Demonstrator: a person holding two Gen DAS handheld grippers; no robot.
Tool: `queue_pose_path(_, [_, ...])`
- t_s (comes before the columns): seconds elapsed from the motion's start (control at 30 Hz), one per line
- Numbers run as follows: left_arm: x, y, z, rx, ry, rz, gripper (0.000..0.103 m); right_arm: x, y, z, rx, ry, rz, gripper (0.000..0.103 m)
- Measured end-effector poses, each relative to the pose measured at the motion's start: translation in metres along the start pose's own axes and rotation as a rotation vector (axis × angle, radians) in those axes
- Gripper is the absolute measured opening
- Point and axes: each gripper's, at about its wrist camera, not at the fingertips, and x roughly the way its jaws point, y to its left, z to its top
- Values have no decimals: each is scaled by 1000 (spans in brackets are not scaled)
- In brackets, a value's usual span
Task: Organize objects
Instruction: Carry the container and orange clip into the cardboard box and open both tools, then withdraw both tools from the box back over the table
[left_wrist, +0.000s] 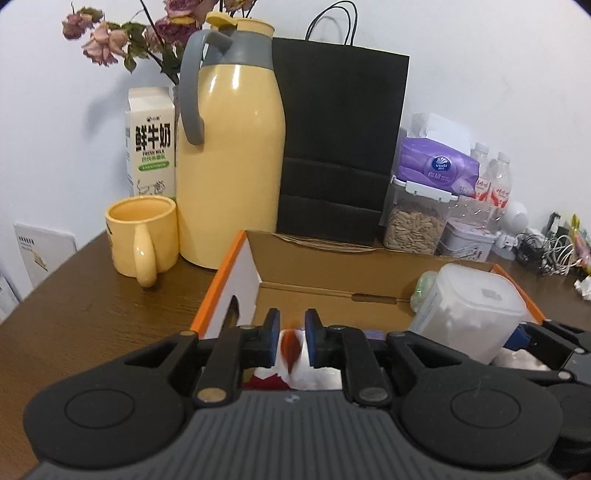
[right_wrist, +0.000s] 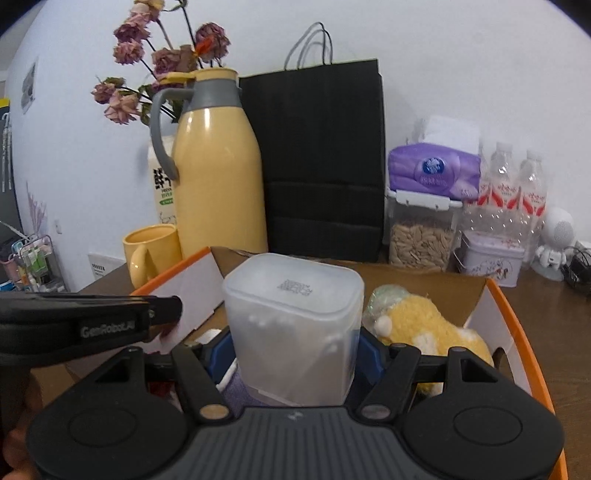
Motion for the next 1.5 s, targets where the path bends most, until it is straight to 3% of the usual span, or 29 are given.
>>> queue_pose_path(0.03, [-1, 0, 0, -1, -7, 6, 28, -1, -1, 0, 5, -1, -11, 79])
queue_pose_path(0.1, [-5, 0, 0, -1, -32, 19, 61, -3, -4, 0, 9, -5, -39, 95])
queue_pose_path(0.17, [-11, 0, 0, 0, -62, 26, 76, -7, -6, 2, 18, -19, -42, 99])
queue_pose_path(0.3, [-19, -2, 0, 4, -91, 20, 86, -9, -9, 2, 23, -22, -48, 101])
queue_pose_path(0.73, [-37, -1, 0, -2, -129, 15, 98, -31, -1, 1, -14, -37, -30, 103])
queue_pose_path(1.1, [-78, -2, -15, 40, -188, -7, 103, -86, -6, -19, -29, -102, -66, 103])
queue_pose_path(1.5, [-107, 19, -64, 81, -113, 57, 103, -128, -9, -61, -33, -75, -74, 103])
